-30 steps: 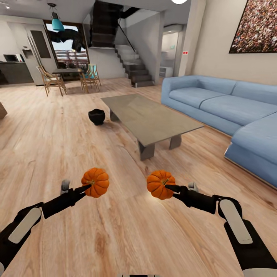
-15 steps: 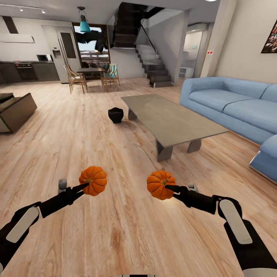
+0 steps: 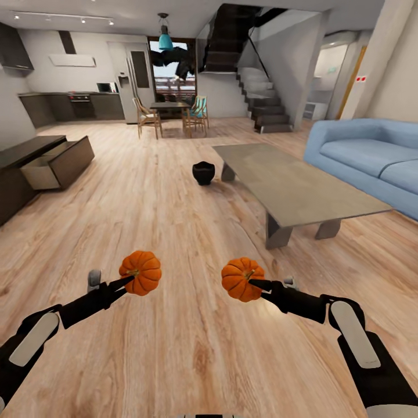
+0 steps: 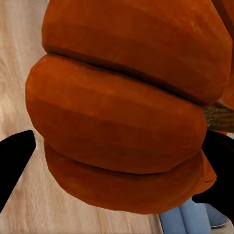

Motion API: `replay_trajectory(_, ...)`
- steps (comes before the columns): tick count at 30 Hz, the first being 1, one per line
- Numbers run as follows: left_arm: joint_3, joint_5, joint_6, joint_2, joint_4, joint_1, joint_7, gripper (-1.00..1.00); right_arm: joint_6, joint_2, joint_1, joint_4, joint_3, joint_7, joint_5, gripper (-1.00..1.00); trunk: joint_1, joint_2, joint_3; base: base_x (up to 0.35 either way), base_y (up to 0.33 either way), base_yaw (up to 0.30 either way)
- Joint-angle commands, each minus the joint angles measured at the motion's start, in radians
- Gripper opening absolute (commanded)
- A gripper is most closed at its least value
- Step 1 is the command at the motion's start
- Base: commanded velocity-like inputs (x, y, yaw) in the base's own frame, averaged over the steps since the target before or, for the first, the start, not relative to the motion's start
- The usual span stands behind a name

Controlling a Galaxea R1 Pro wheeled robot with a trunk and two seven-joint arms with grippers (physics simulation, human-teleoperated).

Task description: Place each of the two pumpkins and all three candles from the living room inside a cabinet in the living room (use any cabinet), then make sure every cabinet is closed, and position the cauldron so it is next to a table in the living room.

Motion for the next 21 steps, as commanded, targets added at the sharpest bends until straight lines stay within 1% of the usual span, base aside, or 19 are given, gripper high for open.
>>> replay_trajectory(1, -0.002, 0.018, 0.01, 0.001, 0.001, -0.001, 0.001, -1.0, 0.005, 0.0, 0.0, -0.001, -0.001, 0.01, -0.008, -1.0, 0.0, 0.0, -0.001, 0.001, 0.128, 0.281)
replay_trajectory(6, -0.002, 0.019, 0.01, 0.002, 0.002, -0.001, 0.001, -1.0, 0.005, 0.0, 0.0, -0.001, -0.001, 0.01, -0.008, -1.0, 0.0, 0.0, -0.001, 0.019, 0.226, 0.281)
replay_trajectory(10, -0.002, 0.02, 0.01, 0.002, 0.002, -0.001, 0.002, -1.0, 0.005, 0.0, 0.0, -0.001, -0.001, 0.01, -0.008, -1.0, 0.0, 0.0, -0.001, 0.13, 0.261, 0.26)
replay_trajectory(14, -0.002, 0.02, 0.01, 0.002, 0.002, -0.001, 0.002, -1.0, 0.005, 0.0, 0.0, -0.001, -0.001, 0.01, -0.008, -1.0, 0.0, 0.0, -0.001, 0.219, 0.24, 0.101)
replay_trajectory(21, -0.002, 0.021, 0.011, 0.001, 0.002, -0.001, 0.003, -1.0, 0.005, 0.001, 0.0, -0.001, 0.0, 0.01, -0.007, -1.0, 0.0, 0.0, -0.001, 0.27, 0.213, 0.019)
